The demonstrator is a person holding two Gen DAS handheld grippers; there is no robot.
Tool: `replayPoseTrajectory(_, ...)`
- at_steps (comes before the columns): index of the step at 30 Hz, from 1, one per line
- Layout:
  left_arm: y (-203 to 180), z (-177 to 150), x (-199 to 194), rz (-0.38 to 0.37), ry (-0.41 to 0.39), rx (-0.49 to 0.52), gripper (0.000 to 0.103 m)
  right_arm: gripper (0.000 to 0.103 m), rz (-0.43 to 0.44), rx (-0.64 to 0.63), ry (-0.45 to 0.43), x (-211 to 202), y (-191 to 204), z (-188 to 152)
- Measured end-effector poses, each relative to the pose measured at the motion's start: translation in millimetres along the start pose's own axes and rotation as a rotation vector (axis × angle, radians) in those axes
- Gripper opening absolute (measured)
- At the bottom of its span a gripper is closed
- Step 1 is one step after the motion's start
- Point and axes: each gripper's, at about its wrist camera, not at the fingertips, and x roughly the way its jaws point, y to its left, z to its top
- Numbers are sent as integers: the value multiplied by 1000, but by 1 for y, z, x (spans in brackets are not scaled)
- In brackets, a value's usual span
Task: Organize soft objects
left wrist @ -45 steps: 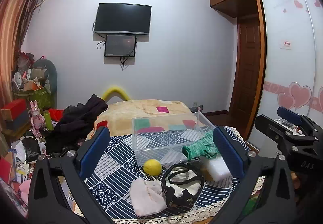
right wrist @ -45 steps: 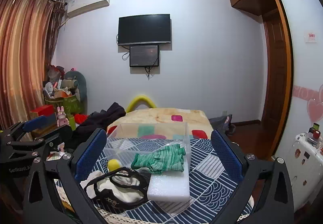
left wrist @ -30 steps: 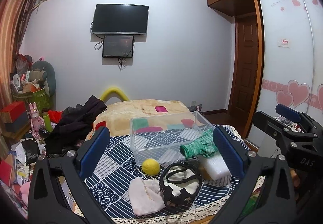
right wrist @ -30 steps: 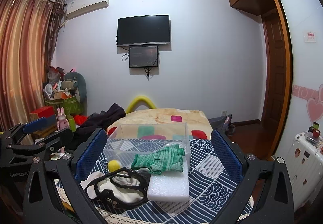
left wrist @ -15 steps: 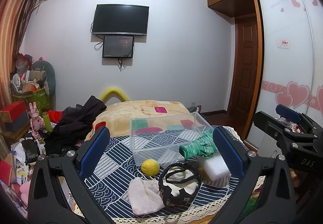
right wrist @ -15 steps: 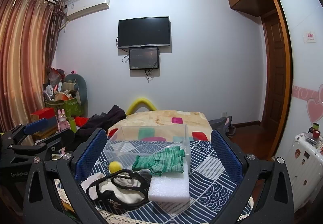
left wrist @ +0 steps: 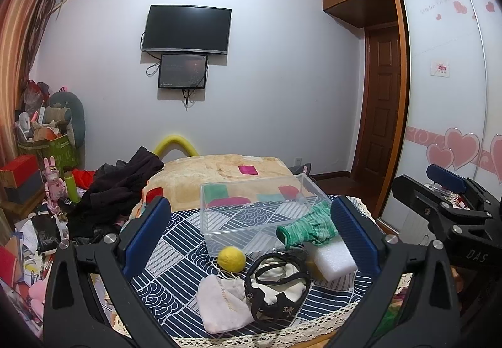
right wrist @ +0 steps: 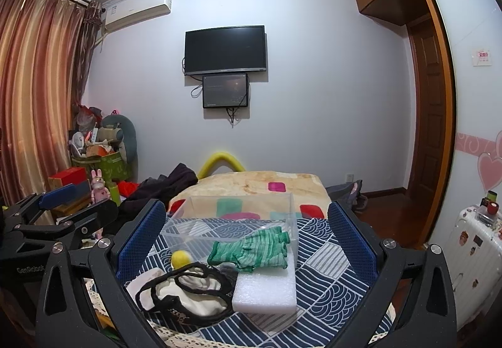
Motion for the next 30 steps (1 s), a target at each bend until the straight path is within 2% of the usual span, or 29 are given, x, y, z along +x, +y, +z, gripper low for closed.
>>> replayPoseTrajectory(17, 2, -2, 2, -10, 9, -9, 103, 103, 13, 1, 4, 2, 1, -3)
replayPoseTrajectory(27, 13, -11, 25, -12, 60, -30, 103, 102, 38, 13, 16, 15, -5, -9)
replayPoseTrajectory(28, 17, -13, 31, -12, 75, -41, 102, 98, 39, 13, 22, 17, -6, -11)
replayPoseTrajectory(30, 24, -17, 41, -2, 107, -61, 88, 91, 40, 20, 41, 23, -9, -14)
